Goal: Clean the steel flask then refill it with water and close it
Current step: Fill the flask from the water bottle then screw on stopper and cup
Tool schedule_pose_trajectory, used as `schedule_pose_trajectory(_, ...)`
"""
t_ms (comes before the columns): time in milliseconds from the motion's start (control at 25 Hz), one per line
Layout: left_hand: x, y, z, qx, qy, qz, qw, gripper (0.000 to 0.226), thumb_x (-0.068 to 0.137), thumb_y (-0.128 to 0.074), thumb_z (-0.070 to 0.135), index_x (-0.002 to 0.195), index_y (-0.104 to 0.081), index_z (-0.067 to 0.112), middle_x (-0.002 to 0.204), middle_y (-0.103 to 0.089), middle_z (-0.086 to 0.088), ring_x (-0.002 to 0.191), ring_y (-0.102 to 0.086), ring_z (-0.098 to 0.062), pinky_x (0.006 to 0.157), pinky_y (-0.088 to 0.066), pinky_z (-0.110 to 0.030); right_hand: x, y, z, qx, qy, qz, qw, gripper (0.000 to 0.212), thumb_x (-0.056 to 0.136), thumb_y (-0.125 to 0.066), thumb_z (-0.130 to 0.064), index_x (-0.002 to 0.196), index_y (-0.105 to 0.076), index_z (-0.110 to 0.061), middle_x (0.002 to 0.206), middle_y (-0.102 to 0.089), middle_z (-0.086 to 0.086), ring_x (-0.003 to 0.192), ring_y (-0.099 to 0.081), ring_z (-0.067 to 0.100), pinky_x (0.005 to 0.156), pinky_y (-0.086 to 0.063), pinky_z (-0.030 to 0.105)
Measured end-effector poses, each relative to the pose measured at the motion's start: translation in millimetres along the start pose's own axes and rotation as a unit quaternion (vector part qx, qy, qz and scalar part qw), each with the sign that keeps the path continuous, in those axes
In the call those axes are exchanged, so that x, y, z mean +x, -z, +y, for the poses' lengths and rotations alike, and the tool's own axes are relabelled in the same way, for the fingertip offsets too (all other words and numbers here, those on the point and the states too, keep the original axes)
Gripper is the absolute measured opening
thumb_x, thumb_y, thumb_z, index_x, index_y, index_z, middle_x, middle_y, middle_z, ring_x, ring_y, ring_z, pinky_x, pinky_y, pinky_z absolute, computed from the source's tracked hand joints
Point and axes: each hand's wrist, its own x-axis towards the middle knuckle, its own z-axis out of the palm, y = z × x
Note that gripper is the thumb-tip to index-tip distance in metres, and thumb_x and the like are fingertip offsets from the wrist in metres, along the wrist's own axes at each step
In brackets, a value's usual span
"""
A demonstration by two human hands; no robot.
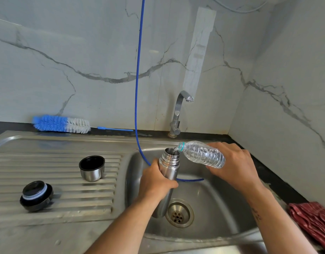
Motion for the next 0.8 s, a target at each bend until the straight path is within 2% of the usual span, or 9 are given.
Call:
schedule_pose_trajectory(320,-0.3,-2.7,-1.0,-0.010,0.011,-0.012,1.000,0.064,0.050,-0.096,0.025,0.101,-0.058,0.026,0.096,-0.068,0.007,0.086,-0.066,-0.015,0.077,-0.058,-0.034,1.4,1.0,1.8,-0.007,-0.002,0.004,1.000,0.060,0.078,-0.080,-0.049,0.133,-0.057,-0.042,0.114,-0.067,-0.016,0.108,-0.060,0.015,0.087,-0.043,0.040)
schedule_pose_trajectory(560,-1.3,-1.9,1.1,-0.030,0.016,-0.019,0.999,0.063,0.053,-0.097,0.020,0.103,-0.058,0.024,0.098,-0.068,0.006,0.087,-0.065,-0.015,0.071,-0.051,-0.027,0.7,4.3,0.1,-0.013,0.000,0.026,1.000,0.057,0.078,-0.082,-0.046,0.130,-0.061,-0.039,0.112,-0.067,-0.015,0.103,-0.060,0.016,0.082,-0.034,0.035)
schedule_pose_trajectory(800,-1.4,-0.7,1.3,-0.023,0.025,-0.014,0.999,0.066,0.049,-0.097,0.020,0.103,-0.059,0.024,0.098,-0.069,0.006,0.089,-0.067,-0.018,0.082,-0.059,-0.037,0.3,4.9,-0.4,-0.021,0.006,0.036,0.999,0.058,0.077,-0.083,-0.044,0.131,-0.062,-0.038,0.111,-0.066,-0.015,0.101,-0.061,0.016,0.081,-0.032,0.034)
